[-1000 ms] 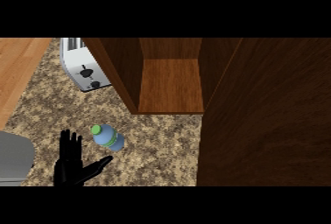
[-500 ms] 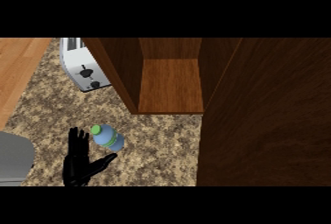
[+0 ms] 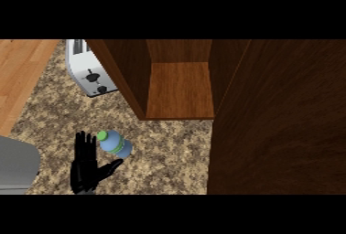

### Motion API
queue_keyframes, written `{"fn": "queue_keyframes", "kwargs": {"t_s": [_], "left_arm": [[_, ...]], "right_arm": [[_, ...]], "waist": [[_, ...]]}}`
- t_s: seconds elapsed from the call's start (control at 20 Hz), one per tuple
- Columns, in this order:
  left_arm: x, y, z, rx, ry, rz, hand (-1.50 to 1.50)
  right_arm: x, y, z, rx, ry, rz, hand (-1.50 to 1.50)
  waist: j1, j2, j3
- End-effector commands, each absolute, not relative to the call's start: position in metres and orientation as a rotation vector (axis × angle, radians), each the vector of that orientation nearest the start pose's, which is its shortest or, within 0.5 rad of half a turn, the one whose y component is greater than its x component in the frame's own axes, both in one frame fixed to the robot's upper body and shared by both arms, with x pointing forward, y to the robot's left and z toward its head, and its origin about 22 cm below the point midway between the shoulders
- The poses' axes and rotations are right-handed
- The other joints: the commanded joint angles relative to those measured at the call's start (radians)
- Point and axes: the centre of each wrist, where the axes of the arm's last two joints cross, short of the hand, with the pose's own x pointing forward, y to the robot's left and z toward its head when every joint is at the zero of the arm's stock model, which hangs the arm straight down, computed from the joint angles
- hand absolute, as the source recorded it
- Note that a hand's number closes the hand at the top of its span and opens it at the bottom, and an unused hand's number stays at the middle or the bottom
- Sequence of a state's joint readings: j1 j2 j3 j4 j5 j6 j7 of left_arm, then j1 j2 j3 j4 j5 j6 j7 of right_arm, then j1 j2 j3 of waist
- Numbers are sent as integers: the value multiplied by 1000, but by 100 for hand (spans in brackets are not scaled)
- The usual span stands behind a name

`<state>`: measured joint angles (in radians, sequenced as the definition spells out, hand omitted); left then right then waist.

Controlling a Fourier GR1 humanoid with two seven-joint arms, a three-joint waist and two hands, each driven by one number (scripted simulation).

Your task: Pick up the bottled water, place it into the cabinet and close the cabinet

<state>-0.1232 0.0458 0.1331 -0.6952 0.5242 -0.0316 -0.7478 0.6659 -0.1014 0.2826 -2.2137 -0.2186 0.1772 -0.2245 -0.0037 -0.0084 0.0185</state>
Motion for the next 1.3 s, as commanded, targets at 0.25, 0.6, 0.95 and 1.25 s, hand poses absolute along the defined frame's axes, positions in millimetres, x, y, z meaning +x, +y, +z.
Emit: {"fn": "queue_keyframes", "kwargs": {"t_s": [0.25, 0.6, 0.95, 1.25], "left_arm": [[224, 236, -166, -131, -1500, 665, -150], [245, 222, -154, -226, -1531, 637, -150], [244, 215, -159, -233, -1551, 569, 150], [244, 207, -165, -255, -1576, 605, 150]], "right_arm": [[93, -225, 53, 349, -1799, -35, -150], [94, -210, 58, 372, -1786, -33, -150], [86, -210, 62, 347, -1793, -45, -150], [99, -203, 50, 349, -1800, -44, -150]], "waist": [[-15, 11, -20], [-23, 10, -20], [-14, 8, -19], [-11, 9, -20]]}}
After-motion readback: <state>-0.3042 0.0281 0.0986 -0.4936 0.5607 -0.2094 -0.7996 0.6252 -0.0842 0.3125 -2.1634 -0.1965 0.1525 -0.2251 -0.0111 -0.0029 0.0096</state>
